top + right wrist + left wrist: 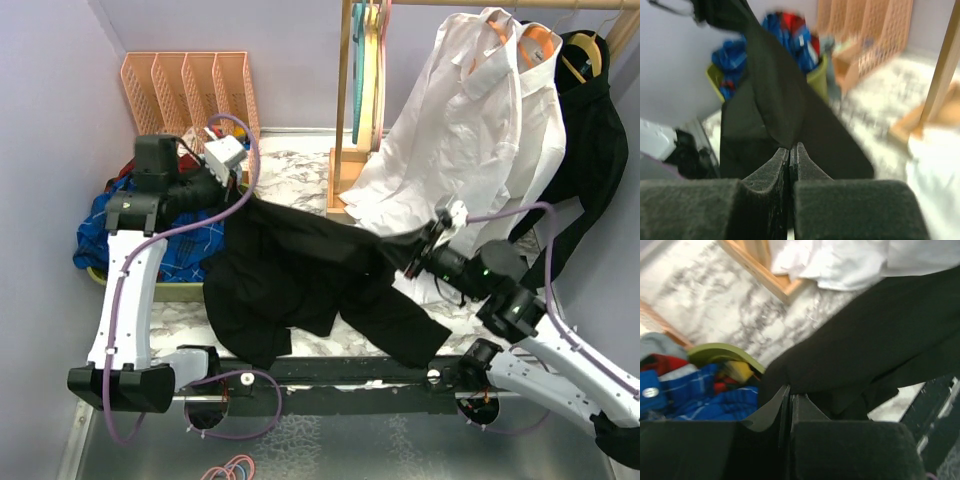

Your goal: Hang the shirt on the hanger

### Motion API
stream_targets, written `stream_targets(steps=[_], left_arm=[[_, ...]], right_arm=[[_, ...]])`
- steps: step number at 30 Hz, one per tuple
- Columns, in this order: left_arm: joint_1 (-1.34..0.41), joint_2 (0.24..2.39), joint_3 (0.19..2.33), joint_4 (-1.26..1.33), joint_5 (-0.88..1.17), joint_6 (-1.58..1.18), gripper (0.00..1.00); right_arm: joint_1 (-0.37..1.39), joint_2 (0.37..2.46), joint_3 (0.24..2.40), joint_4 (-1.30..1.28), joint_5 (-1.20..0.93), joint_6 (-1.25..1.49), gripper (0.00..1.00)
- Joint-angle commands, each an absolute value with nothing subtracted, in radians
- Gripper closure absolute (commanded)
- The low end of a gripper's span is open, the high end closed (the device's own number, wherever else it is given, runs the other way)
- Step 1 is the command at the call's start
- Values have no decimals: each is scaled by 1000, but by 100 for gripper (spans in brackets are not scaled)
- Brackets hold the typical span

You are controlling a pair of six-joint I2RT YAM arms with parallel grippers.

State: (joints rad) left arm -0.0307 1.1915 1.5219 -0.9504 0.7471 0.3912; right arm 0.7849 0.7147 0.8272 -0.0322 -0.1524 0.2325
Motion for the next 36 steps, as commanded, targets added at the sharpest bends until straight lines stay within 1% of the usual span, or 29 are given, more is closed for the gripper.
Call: stream_targets(steps=[1, 4, 7, 9, 14, 18, 20, 23, 25, 30, 36], left_arm=[[-126, 1190, 1418, -1001, 767, 488, 100], [-227, 1235, 1348, -989, 673, 480, 100], [-333, 1271, 1334, -943, 568, 434, 100], [-389, 1313, 1374, -932, 530, 420, 100], [-454, 1487, 1524, -960, 482, 436, 100], [-465, 1586, 1622, -945, 430, 448, 100], [-465, 1615, 1652, -922, 384, 445, 100], [-465, 1652, 1673, -894, 321, 447, 100], [-465, 1678, 1677, -887, 275, 453, 100], [-455, 1724, 1632, -810, 172, 424, 100], [-431, 1756, 1612, -765, 151, 381, 100]], right_arm=[[785, 595, 480, 120, -119, 484, 99], [785, 568, 337, 183, -71, 544, 99], [785, 596, 309, 198, -13, 536, 99], [785, 631, 294, 254, -10, 507, 99], [783, 768, 287, 395, 15, 476, 99], [762, 876, 280, 512, 35, 499, 99], [720, 949, 279, 546, 42, 535, 99], [630, 1035, 278, 582, -4, 598, 99], [595, 1087, 294, 565, -2, 605, 99], [571, 1160, 358, 427, 88, 598, 99], [561, 1143, 331, 412, 45, 595, 99]])
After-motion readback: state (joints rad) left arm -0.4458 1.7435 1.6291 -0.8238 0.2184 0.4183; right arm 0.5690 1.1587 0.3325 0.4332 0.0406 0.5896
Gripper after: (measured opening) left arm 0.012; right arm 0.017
